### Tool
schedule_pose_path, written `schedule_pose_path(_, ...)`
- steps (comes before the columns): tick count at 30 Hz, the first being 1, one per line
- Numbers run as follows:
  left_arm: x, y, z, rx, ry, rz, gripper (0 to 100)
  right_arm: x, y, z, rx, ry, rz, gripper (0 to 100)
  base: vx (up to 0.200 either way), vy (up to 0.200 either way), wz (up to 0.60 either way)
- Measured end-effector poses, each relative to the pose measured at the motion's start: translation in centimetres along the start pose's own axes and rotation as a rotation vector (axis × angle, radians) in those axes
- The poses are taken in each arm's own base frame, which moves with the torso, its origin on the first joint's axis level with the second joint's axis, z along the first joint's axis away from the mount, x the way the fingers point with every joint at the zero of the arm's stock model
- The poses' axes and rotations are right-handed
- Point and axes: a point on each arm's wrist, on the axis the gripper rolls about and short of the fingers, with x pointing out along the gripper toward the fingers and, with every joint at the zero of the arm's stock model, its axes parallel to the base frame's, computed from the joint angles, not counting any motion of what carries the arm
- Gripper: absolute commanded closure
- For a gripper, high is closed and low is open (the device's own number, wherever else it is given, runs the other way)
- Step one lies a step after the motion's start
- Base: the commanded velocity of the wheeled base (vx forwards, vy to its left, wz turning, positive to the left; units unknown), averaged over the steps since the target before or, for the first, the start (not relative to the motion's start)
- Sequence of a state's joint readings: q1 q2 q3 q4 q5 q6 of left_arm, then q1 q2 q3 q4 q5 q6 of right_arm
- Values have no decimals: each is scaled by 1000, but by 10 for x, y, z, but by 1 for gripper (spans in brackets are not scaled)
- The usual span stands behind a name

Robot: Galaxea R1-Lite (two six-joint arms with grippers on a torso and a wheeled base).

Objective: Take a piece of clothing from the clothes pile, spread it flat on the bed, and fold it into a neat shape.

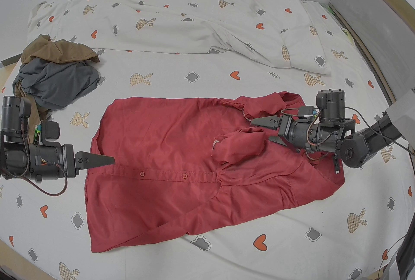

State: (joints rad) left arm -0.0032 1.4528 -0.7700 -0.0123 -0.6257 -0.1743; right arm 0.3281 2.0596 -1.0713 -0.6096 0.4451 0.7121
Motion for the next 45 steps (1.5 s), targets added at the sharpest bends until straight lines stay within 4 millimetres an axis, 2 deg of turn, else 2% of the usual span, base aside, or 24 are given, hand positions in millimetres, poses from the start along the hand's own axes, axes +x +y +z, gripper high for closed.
schedule_pose_path(6,2,1,-1,-1,3,0,0,-18,-20,22,22,-70,-45,0,0,0,0)
schedule_pose_path(9,2,2,-2,-3,5,0,0,-26,-28,26,32,-88,-68,0,0,0,0)
schedule_pose_path(16,3,2,-2,-3,9,-1,0,-33,-46,9,-8,-27,-117,0,0,0,0)
schedule_pose_path(22,4,1,-3,-3,11,-3,0,-42,-57,-6,-132,80,-52,0,0,0,0)
schedule_pose_path(27,4,1,-3,-2,13,-4,0,-50,-68,-9,-218,104,-43,0,0,0,0)
schedule_pose_path(35,5,0,-4,-1,17,-7,0,-53,-77,-14,-217,126,-60,0,0,0,0)
schedule_pose_path(36,5,0,-4,-1,18,-8,0,-53,-77,-15,-216,128,-61,100,0,0,0)
schedule_pose_path(45,6,0,-4,-1,21,-10,0,-53,-80,-20,-207,144,-67,100,0,0,0)
